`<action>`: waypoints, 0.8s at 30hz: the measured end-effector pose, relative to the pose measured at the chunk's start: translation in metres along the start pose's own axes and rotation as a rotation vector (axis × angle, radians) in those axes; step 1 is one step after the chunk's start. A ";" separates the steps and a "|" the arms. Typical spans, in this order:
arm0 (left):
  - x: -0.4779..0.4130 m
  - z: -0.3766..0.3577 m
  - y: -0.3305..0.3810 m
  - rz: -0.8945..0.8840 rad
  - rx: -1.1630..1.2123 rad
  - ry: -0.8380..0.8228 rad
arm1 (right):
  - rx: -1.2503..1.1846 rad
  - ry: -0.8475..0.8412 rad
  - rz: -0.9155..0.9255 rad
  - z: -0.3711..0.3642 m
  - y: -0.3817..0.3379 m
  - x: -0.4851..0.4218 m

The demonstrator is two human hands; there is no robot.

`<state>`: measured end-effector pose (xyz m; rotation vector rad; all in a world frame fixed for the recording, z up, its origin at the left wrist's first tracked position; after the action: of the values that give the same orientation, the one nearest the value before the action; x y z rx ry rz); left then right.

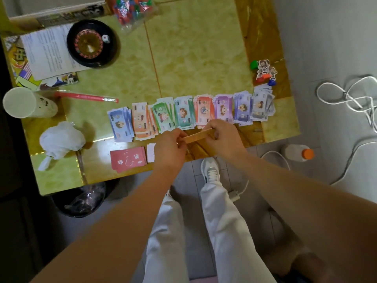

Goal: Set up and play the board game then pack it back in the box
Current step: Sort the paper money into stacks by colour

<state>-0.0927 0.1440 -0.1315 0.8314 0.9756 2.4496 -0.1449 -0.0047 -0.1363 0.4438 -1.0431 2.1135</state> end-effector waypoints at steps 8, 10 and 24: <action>-0.009 -0.054 0.004 0.045 -0.032 0.015 | -0.010 0.046 -0.077 0.001 0.056 -0.009; -0.008 -0.061 -0.003 0.075 -0.044 0.004 | -0.003 0.008 -0.091 -0.008 0.062 -0.012; -0.014 -0.041 -0.001 0.120 -0.043 0.070 | 0.069 -0.054 -0.135 -0.002 0.061 -0.022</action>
<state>-0.1084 0.1172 -0.1612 0.8172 0.9187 2.6078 -0.1743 -0.0378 -0.1836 0.5910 -0.9450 2.0316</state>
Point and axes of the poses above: each hand's wrist, its own x-axis away from the middle knuckle, its own z-axis out of the back of the hand, y = z × x, the point moved 10 cm from there along -x, towards the middle knuckle, and after that the axes turned 14 degrees about -z, right-handed, at the moved point
